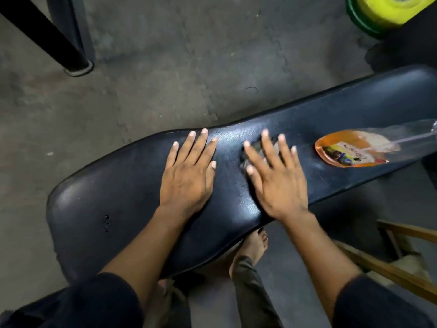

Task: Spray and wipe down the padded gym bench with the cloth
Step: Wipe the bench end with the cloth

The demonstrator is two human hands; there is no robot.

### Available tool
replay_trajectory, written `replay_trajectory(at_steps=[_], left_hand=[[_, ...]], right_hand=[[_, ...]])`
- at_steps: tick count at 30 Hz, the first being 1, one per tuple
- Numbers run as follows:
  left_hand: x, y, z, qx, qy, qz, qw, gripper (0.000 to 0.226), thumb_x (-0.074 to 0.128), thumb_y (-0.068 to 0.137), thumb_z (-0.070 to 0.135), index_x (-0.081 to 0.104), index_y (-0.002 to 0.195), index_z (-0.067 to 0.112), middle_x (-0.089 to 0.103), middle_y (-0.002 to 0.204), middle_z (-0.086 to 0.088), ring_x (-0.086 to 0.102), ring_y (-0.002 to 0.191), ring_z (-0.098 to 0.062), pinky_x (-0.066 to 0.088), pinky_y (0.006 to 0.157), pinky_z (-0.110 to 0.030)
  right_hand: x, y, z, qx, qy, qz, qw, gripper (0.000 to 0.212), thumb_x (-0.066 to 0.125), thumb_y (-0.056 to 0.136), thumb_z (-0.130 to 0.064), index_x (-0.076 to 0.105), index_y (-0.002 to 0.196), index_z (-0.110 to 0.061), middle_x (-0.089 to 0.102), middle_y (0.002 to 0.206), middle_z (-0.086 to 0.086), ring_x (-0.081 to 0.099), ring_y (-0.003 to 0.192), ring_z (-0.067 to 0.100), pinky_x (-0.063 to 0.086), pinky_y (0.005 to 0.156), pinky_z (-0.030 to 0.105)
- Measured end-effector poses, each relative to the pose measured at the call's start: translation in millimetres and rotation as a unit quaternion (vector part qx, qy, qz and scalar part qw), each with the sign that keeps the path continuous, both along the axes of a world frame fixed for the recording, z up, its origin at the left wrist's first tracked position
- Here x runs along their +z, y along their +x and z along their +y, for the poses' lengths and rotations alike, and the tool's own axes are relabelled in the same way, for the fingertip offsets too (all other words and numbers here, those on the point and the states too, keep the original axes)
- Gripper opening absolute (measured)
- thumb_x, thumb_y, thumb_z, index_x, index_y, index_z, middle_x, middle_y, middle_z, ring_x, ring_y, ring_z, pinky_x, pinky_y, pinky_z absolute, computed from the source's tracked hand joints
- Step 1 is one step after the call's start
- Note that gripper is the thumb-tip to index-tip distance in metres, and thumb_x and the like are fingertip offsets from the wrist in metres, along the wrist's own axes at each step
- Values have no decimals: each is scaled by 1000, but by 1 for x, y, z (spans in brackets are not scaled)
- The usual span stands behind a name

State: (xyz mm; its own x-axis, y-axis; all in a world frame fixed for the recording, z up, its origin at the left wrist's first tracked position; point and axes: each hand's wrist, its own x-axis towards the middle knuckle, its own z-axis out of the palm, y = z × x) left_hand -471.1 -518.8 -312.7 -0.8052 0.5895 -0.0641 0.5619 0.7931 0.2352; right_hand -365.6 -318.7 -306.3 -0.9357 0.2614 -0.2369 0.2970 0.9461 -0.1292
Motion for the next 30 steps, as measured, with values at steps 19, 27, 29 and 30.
replay_trajectory(at_steps=[19, 27, 29, 30], left_hand=[[1, 13, -139, -24, -31, 24, 999, 65, 33, 111, 52, 25, 171, 29, 12, 183, 5, 11, 169, -20, 14, 136, -53], [11, 11, -147, -18, 18, -34, 999, 61, 31, 110, 40, 38, 168, 21, 22, 181, 3, 14, 168, -16, 11, 137, -49], [14, 10, -163, -14, -1, -36, 999, 62, 31, 110, 44, 36, 168, 23, 19, 181, 5, 12, 169, -14, 11, 137, -49], [14, 8, -174, -8, -16, -31, 999, 62, 31, 110, 46, 34, 169, 25, 18, 182, 5, 12, 169, -14, 11, 137, -49]], right_hand=[[11, -17, -136, -156, -5, 30, 987, 61, 29, 114, -48, 19, 172, -30, 8, 182, 3, 6, 166, 41, 14, 133, 61], [3, -18, -216, -63, -29, 67, 995, 60, 32, 113, -46, 29, 170, -26, 14, 181, 5, 9, 167, 38, 13, 134, 58], [6, 22, -225, -36, -27, 41, 998, 60, 30, 114, -47, 27, 171, -28, 10, 182, 3, 6, 168, 35, 15, 133, 58], [6, 37, -222, -28, -22, 24, 999, 60, 29, 114, -48, 25, 171, -29, 8, 182, 1, 5, 168, 34, 16, 132, 59]])
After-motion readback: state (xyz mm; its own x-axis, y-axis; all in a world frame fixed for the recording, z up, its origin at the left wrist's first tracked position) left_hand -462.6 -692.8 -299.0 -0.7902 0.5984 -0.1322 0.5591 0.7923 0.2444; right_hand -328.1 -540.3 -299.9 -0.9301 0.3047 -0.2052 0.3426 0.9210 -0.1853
